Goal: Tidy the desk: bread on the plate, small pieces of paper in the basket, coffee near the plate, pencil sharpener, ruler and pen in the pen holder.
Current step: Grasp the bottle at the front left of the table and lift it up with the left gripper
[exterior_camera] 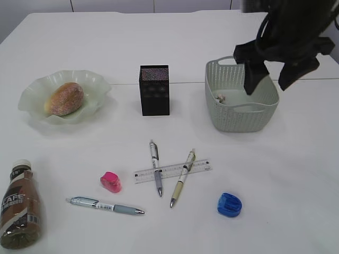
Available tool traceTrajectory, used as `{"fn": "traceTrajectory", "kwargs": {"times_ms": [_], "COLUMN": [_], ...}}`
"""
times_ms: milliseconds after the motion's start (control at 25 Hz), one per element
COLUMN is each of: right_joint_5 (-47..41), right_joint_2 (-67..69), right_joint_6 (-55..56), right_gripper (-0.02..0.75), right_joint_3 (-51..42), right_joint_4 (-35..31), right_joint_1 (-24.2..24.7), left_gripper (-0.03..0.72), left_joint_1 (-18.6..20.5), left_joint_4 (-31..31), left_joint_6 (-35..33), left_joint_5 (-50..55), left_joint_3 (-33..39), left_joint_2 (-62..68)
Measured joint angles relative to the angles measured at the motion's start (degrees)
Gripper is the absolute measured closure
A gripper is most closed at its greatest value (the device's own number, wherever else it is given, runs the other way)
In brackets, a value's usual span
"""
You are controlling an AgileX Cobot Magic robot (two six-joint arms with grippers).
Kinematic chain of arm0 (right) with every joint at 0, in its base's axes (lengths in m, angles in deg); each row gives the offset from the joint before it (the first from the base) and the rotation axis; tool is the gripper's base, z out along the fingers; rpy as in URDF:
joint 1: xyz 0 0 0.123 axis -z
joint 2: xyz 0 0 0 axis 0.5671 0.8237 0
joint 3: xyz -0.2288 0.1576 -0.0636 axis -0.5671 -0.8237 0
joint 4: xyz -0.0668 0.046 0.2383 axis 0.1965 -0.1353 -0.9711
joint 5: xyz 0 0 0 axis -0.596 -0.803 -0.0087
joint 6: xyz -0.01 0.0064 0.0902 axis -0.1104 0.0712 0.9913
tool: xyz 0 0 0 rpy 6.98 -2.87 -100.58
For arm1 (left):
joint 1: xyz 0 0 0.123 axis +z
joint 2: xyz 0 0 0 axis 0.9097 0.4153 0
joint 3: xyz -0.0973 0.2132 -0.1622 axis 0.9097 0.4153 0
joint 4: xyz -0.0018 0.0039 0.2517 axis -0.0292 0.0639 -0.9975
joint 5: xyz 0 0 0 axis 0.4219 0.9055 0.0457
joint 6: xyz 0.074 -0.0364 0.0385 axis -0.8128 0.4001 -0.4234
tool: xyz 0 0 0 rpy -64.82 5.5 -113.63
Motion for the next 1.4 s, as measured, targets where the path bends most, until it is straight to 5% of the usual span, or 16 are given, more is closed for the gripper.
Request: {"fn": "traceTrajectory", "kwargs": {"times_ms": [400, 600, 840, 1120, 1400], "right_joint_5": [3.40, 5.19, 5.77, 6.58, 6.67], "right_joint_2": [-20.45, -29.25, -32.29, -32.29, -32.29], "right_joint_6": [-3.69, -4.49, -4.60, -4.71, -5.66], "right_gripper": [0.221, 0.221, 0.221, 0.221, 0.221], "right_joint_3": [-27.86, -37.46, -39.58, -39.61, -39.61], "right_joint_4": [-3.53, -3.66, -3.94, -4.29, -4.29], "right_joint_1": [-0.44, -0.44, -0.44, -0.44, -0.44], "left_gripper": [0.267, 0.259, 0.242, 0.151, 0.138], "left_joint_1": [0.00, 0.00, 0.00, 0.00, 0.00], "left_joint_4": [0.57, 1.05, -1.08, 2.43, 3.70], "left_joint_6": [0.12, 8.24, 21.10, 22.39, 23.71], "left_joint_5": [-0.04, -3.60, -11.98, -11.17, -12.20], "left_joint_3": [0.00, 0.00, 2.11, 2.21, 2.55], "left_joint_2": [0.00, 2.43, 7.68, 17.21, 23.92]}}
